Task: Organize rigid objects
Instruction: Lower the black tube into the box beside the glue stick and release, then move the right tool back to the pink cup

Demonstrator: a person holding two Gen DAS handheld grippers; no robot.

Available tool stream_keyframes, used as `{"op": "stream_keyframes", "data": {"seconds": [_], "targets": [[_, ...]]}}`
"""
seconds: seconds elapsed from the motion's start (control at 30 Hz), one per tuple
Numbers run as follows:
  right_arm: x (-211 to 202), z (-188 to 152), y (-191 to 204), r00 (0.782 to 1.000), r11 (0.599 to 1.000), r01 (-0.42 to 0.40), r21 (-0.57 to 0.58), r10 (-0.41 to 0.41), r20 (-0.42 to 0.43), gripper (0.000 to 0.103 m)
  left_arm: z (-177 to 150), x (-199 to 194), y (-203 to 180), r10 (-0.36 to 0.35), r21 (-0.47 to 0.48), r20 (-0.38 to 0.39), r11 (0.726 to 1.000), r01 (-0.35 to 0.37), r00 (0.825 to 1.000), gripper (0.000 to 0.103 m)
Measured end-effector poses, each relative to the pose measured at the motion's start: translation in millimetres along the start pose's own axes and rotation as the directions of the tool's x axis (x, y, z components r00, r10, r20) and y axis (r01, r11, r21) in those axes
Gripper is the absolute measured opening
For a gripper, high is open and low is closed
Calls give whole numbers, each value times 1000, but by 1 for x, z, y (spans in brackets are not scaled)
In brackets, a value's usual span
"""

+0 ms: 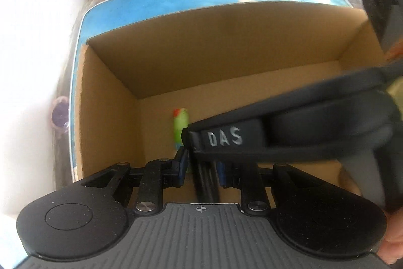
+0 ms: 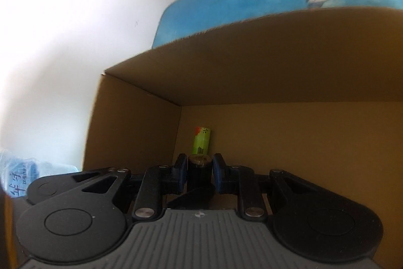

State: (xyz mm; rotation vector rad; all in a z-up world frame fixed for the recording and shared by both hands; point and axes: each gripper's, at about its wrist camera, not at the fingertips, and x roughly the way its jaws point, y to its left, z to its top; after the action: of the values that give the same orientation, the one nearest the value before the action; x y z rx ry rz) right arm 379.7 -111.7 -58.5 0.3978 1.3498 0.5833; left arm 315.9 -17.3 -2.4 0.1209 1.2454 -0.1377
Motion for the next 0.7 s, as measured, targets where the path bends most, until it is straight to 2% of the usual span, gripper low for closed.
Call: {"op": "stream_keyframes", "data": {"seconds": [0.2, 0.33, 0.43, 0.5, 0.57, 0.7], "targets": [[13, 2, -6, 997, 997, -58, 52, 60, -42, 26, -9, -17, 4, -26, 12, 43, 1000, 26, 999, 38], [-8, -3, -11, 995, 993, -99, 61, 99, 6, 26, -18, -33, 2, -29, 37, 95, 999, 25, 995, 44], [-41, -14, -12, 990, 990, -130, 56, 126, 69, 32, -28, -50, 2, -47, 44, 161, 998, 40, 986, 52], [-68, -22, -16, 981, 987, -155, 45, 149, 121, 37, -40, -65, -1, -65, 57, 211, 997, 54, 975, 55], [-97, -36, -17, 968, 981, -193, 36, 184, 172, 38, -54, -81, 1, -92, 68, 263, 995, 77, 960, 58], [-160, -80, -29, 926, 966, -258, -21, 253, 279, 39, -89, -111, 9, -141, 76, 374, 990, 121, 917, 62]]}}
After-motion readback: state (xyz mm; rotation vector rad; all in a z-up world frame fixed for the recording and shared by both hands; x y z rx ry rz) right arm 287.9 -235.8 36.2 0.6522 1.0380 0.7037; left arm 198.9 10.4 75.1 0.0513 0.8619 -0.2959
